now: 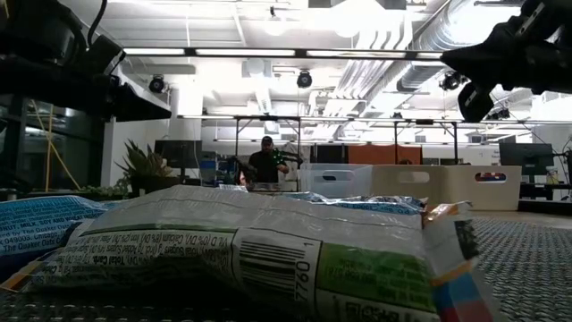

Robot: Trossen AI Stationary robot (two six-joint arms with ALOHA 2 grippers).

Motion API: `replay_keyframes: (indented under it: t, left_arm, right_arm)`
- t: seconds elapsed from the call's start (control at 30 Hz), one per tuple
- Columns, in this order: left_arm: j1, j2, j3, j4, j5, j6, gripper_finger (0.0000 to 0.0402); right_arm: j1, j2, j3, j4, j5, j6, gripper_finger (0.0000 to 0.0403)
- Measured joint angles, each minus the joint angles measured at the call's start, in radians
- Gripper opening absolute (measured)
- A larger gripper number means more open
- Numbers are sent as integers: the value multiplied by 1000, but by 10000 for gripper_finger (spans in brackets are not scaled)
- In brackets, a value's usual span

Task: Pick and place Granola Bars by type
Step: Put the yellow granola bar into the transparent bin

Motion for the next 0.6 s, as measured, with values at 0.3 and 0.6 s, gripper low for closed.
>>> replay_keyframes:
  t: [0.3, 0.6]
  left_arm:
    - [0, 0, 0, 0, 0, 0, 1]
    - [0, 0, 0, 0, 0, 0, 1]
  right_arm:
    - [0, 0, 1, 49, -1, -95, 1]
    - [0, 81, 255, -127, -51, -228, 42]
